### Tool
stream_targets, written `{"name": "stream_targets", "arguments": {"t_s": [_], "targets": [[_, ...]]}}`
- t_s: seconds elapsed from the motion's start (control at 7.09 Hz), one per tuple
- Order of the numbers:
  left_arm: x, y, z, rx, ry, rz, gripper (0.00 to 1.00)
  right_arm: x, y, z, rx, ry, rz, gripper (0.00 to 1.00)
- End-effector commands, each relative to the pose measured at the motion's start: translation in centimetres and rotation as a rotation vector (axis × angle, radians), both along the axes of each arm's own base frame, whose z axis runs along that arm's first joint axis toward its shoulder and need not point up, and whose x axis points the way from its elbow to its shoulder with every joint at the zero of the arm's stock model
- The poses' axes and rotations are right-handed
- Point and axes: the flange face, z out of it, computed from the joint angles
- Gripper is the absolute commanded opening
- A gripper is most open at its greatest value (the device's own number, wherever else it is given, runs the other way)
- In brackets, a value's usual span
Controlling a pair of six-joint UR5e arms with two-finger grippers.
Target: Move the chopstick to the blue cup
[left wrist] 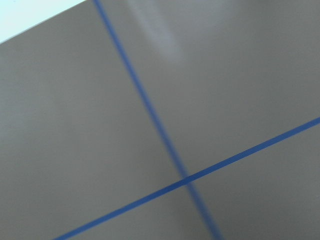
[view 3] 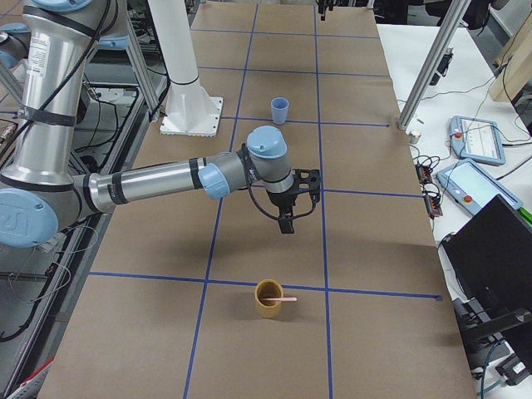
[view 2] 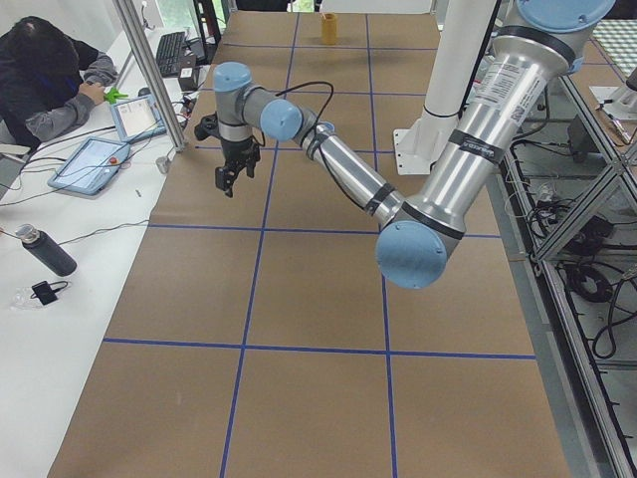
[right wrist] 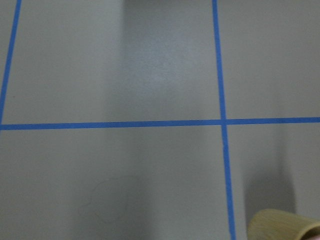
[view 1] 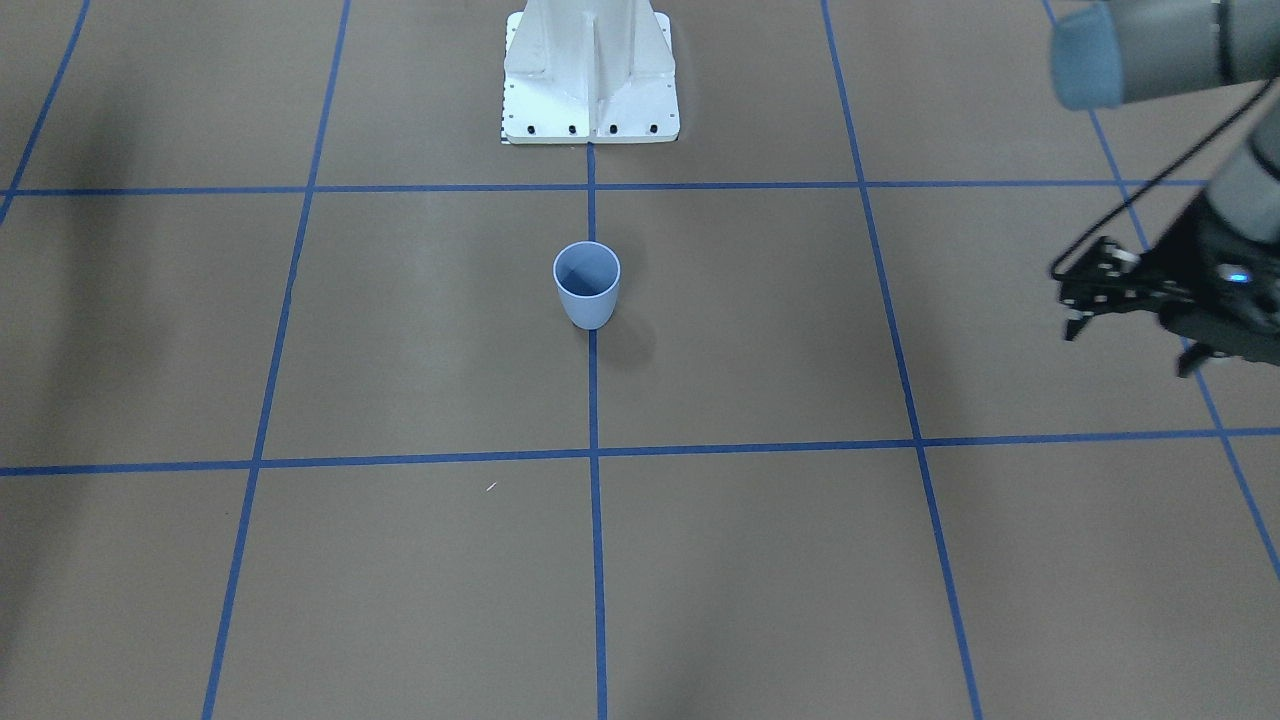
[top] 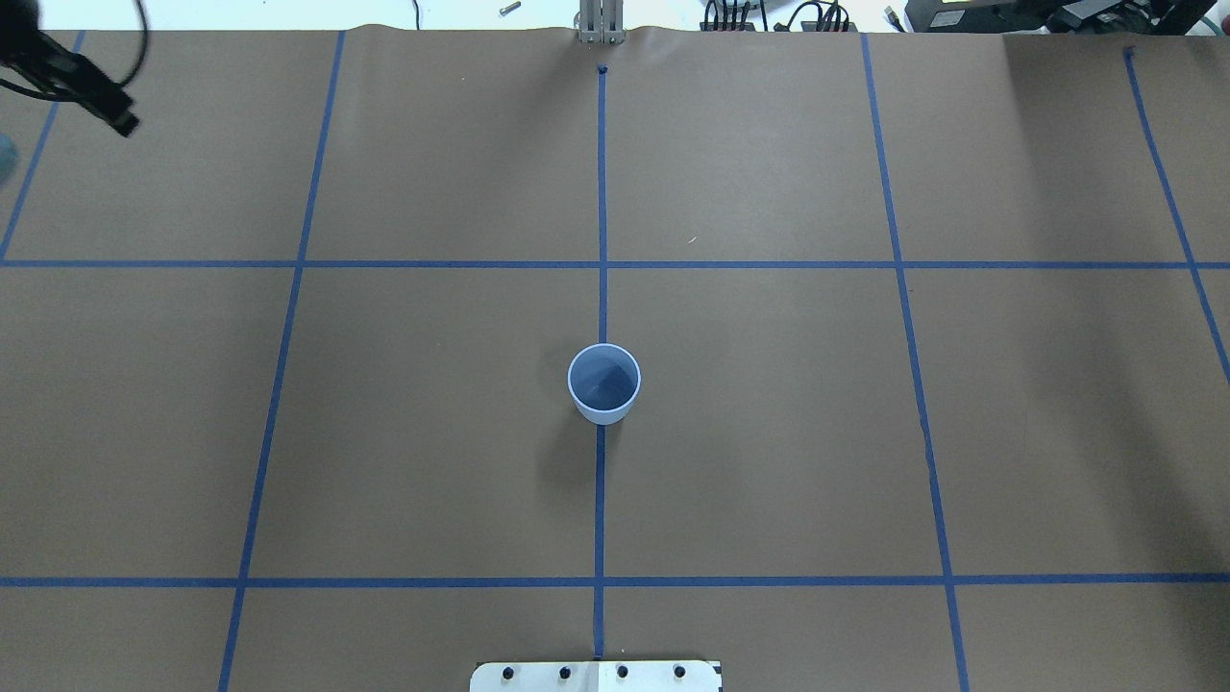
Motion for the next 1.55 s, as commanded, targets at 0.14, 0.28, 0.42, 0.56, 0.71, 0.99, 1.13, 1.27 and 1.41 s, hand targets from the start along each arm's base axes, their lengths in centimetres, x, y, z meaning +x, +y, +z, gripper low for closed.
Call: {"name": "stream_targets", "arguments": {"t_s": [0.14, 0.28, 0.42, 0.56, 0.71, 0.99, 1.13, 1.27, 1.41], "targets": [[-17.3, -0.9, 14.3, -0.006, -0.01, 0.052, 0.98, 6.1, 4.5, 6.8, -0.006, 0.071, -0.028, 1.0], [-17.3, -0.5, 15.1, 0.004, -0.01, 0.049, 0.98, 7.3, 6.2, 9.6, -0.034, 0.074, -0.003, 1.0], [-17.3, 0.0, 15.9, 0.013, -0.01, 0.046, 0.98, 8.0, 7.0, 13.2, -0.045, 0.067, 0.045, 1.0], [-17.3, 0.3, 16.3, 0.011, -0.01, 0.046, 0.98, 8.2, 6.9, 15.2, -0.066, 0.036, 0.178, 0.98], [-17.3, 0.3, 16.3, 0.012, -0.01, 0.047, 0.98, 8.4, 6.5, 15.0, -0.085, 0.006, 0.322, 0.97], [-17.3, 0.5, 16.5, 0.01, -0.01, 0.048, 0.98, 8.7, 3.5, 15.0, -0.098, 0.006, 0.389, 0.95], [-17.4, 0.6, 16.5, 0.011, -0.01, 0.048, 0.98, 8.6, 1.7, 16.4, -0.112, 0.013, 0.389, 0.94], [-17.3, 1.7, 16.5, 0.018, -0.01, 0.048, 0.98, 8.5, 1.3, 16.4, -0.113, 0.009, 0.388, 0.92], [-17.2, 2.5, 16.2, 0.027, -0.01, 0.046, 0.98, 8.3, 1.3, 16.4, -0.114, 0.009, 0.385, 0.88]]}}
